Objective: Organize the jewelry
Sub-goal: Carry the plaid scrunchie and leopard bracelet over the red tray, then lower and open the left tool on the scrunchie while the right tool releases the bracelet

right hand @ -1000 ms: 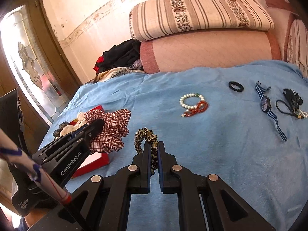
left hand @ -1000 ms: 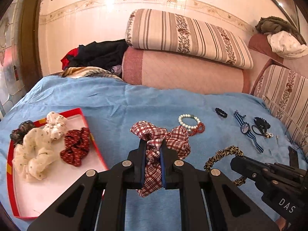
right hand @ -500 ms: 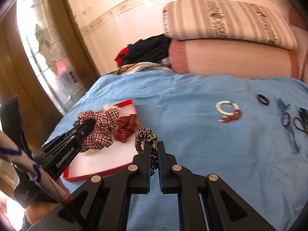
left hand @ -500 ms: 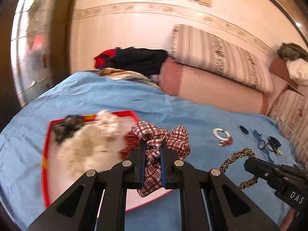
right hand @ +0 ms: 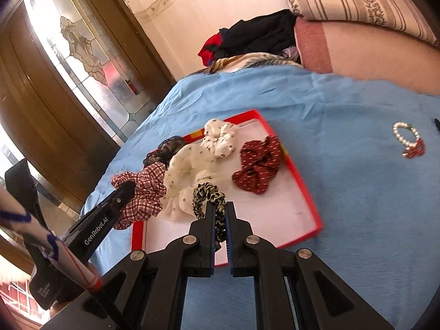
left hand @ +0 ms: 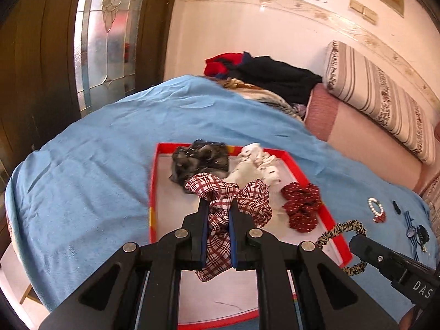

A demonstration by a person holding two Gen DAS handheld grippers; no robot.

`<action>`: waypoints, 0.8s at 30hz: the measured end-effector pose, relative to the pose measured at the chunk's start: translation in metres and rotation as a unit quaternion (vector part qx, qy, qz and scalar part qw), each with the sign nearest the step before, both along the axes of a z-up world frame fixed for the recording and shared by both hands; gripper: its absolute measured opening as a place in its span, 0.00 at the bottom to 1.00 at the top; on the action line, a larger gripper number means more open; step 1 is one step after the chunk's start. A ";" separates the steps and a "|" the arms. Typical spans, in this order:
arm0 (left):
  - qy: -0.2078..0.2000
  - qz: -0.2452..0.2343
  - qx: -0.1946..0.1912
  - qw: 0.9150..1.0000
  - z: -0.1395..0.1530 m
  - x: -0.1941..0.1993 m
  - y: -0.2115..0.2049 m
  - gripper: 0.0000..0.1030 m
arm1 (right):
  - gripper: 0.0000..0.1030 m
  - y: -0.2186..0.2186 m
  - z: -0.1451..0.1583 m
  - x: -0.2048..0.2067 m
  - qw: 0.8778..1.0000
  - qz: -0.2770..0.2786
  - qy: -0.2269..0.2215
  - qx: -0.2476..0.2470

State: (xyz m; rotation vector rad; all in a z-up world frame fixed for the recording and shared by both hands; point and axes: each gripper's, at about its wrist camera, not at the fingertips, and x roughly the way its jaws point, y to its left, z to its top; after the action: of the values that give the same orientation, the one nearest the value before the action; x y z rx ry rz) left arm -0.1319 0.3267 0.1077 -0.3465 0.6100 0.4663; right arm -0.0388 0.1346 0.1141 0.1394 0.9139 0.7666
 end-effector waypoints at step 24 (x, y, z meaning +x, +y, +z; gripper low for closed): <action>0.061 0.037 0.008 0.997 -0.031 0.007 0.014 0.11 | 0.07 0.033 -0.045 0.022 0.998 0.016 0.051 -0.015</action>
State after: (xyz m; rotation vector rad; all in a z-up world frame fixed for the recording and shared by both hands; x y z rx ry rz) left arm -0.1248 0.3404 0.0769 -0.3273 0.7133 0.5661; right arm -0.0171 0.1678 0.0689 0.1384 1.0273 0.7799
